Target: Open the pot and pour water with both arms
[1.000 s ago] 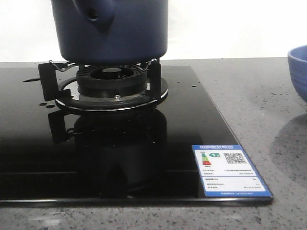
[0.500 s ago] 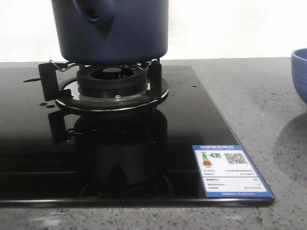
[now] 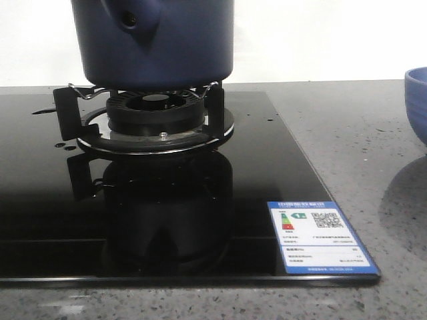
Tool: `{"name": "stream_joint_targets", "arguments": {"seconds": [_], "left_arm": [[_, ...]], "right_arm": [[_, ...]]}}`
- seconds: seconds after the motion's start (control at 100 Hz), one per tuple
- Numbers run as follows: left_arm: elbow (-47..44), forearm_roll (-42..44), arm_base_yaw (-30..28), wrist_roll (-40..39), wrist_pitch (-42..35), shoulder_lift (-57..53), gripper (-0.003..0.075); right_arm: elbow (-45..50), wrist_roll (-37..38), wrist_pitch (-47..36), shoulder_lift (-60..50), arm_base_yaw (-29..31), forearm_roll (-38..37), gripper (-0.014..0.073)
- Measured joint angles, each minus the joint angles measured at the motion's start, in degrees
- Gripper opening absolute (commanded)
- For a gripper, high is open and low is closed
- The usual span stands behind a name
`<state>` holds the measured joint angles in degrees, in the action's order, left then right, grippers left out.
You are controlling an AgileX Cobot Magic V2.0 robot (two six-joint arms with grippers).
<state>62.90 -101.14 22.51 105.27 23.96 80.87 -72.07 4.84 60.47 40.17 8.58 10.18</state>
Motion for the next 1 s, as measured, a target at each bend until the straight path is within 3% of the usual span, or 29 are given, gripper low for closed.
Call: {"name": "stream_joint_targets", "arguments": {"seconds": [0.43, 1.0], "left_arm": [[0.13, -0.87, -0.48, 0.00, 3.88, 3.56, 0.0189], [0.58, -1.11, -0.48, 0.00, 2.81, 4.04, 0.0189]], "right_arm": [[0.00, 0.00, 0.00, 0.00, -0.51, -0.04, -0.0063], [0.00, 0.00, 0.00, 0.00, -0.51, -0.27, -0.0063]]}}
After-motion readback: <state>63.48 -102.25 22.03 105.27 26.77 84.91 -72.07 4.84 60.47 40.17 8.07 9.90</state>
